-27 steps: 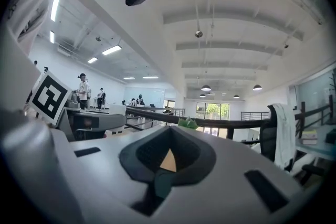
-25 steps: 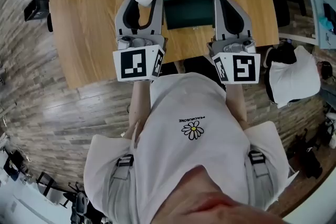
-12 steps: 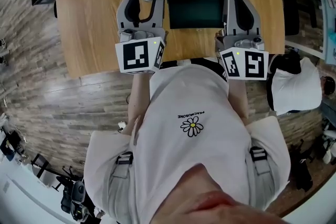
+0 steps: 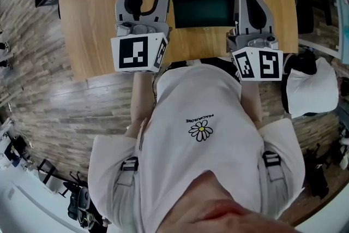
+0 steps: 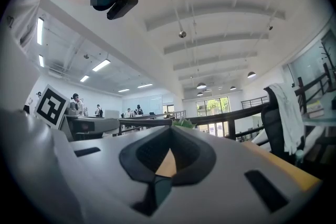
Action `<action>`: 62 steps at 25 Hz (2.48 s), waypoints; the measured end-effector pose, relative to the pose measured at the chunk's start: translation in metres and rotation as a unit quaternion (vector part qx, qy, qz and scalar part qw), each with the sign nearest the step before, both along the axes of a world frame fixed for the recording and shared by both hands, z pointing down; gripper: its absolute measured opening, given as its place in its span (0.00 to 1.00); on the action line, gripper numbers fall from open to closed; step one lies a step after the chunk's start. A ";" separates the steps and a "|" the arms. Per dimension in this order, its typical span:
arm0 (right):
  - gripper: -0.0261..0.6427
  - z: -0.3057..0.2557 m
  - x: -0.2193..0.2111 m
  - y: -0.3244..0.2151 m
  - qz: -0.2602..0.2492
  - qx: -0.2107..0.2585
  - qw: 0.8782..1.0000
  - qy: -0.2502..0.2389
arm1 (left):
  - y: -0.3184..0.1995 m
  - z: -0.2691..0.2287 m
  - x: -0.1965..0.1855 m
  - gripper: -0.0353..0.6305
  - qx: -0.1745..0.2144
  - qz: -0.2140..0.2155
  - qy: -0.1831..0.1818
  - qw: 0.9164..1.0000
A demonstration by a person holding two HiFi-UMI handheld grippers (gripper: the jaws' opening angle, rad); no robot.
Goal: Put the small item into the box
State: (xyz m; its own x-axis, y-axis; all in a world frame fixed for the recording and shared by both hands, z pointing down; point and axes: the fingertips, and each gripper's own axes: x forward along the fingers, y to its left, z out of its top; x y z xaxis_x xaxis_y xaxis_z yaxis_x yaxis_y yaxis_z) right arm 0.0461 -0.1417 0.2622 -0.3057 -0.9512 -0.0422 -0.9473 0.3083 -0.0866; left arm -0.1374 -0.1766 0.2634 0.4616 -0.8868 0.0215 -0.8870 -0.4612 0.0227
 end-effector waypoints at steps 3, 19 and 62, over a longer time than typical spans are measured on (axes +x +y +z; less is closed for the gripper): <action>0.05 0.001 0.011 0.002 0.002 0.001 1.000 -0.003 | -0.002 -0.019 0.024 0.34 0.024 0.042 -0.042 0.998; 0.05 0.030 0.077 0.030 0.063 -0.025 0.998 -0.017 | 0.035 0.094 0.162 0.34 -0.099 0.325 -0.322 0.883; 0.05 0.078 0.105 0.066 0.056 -0.098 0.993 -0.044 | 0.062 0.333 0.163 0.35 -0.284 0.416 -0.538 0.676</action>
